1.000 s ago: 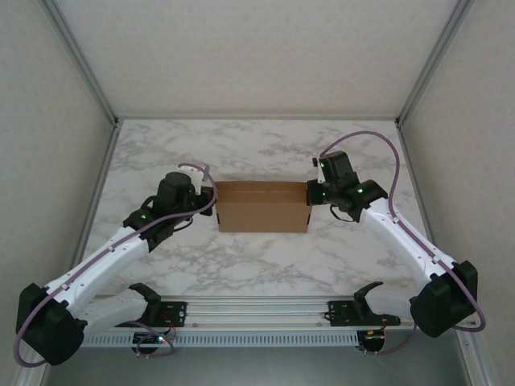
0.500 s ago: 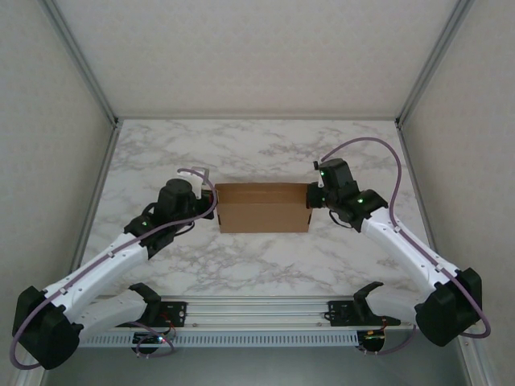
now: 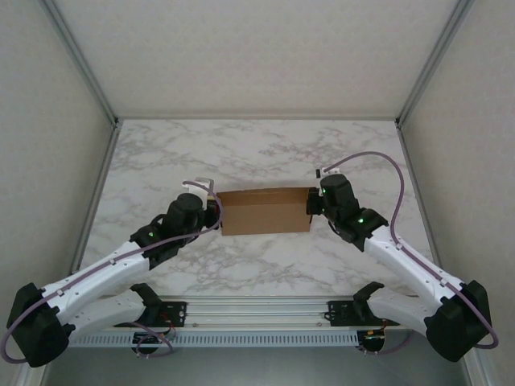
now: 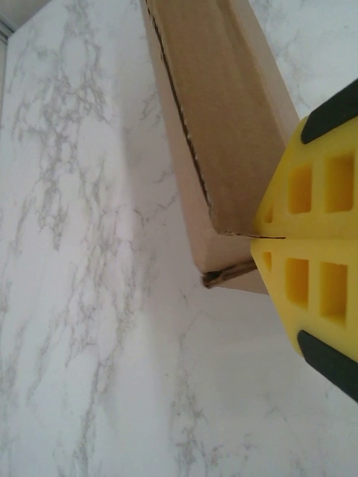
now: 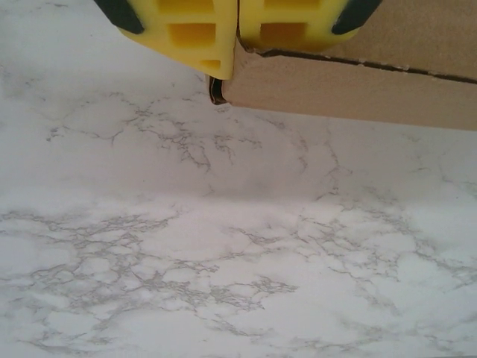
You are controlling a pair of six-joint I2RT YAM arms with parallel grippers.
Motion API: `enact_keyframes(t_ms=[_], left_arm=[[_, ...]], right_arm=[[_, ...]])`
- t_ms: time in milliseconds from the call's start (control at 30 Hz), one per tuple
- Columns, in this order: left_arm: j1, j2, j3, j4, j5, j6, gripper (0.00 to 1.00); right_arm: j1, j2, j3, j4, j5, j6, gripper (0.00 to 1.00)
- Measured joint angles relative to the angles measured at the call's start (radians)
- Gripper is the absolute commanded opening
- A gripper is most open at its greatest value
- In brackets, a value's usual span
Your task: Fold the paper box
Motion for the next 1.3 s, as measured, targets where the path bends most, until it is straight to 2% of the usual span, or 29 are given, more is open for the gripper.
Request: enact_keyframes(t_ms=[100, 333, 433, 600, 700, 767, 833, 967, 1000, 1067, 1167, 1300], left_arm=[[-0.031, -0.009, -0.016, 0.003, -0.044, -0.011, 0.0], [-0.075, 0.014, -0.024, 0.01, -0.126, -0.026, 0.0], [-0.082, 0.021, -0.021, 0.01, -0.15, -0.029, 0.0], [-0.086, 0.021, -0.021, 0.008, -0.171, -0.029, 0.0], [-0.086, 0.021, -0.021, 0.006, -0.175, -0.029, 0.0], [-0.089, 0.021, -0.021, 0.006, -0.175, -0.029, 0.0], [-0.093, 0.021, -0.021, 0.006, -0.176, -0.029, 0.0], [-0.102, 0.021, -0.021, 0.003, -0.182, -0.025, 0.0], [-0.103, 0.021, -0.021, 0.002, -0.183, -0.025, 0.0], [-0.106, 0.021, -0.021, 0.002, -0.189, -0.025, 0.0], [-0.11, 0.021, -0.021, 0.001, -0.194, -0.025, 0.0], [-0.114, 0.022, -0.021, 0.0, -0.201, -0.025, 0.0]], right_arm=[[0.01, -0.026, -0.048, 0.057, 0.019, -0.004, 0.09], [0.014, -0.059, -0.101, 0.101, 0.016, -0.037, 0.35], [0.014, -0.095, -0.101, 0.081, -0.027, -0.071, 0.51], [0.014, -0.171, -0.101, 0.059, -0.118, -0.096, 0.66], [0.014, -0.219, -0.101, 0.055, -0.166, -0.094, 0.79], [0.014, -0.258, -0.101, 0.055, -0.183, -0.086, 0.78], [0.014, -0.295, -0.101, 0.056, -0.193, -0.082, 0.72], [0.013, -0.307, -0.077, 0.031, -0.187, -0.053, 0.42], [0.013, -0.289, -0.057, 0.013, -0.177, -0.039, 0.39], [0.013, -0.218, 0.017, -0.036, -0.142, -0.014, 0.35], [0.011, -0.1, 0.118, -0.089, -0.109, 0.014, 0.36], [0.011, -0.026, 0.141, -0.125, -0.068, 0.035, 0.37]])
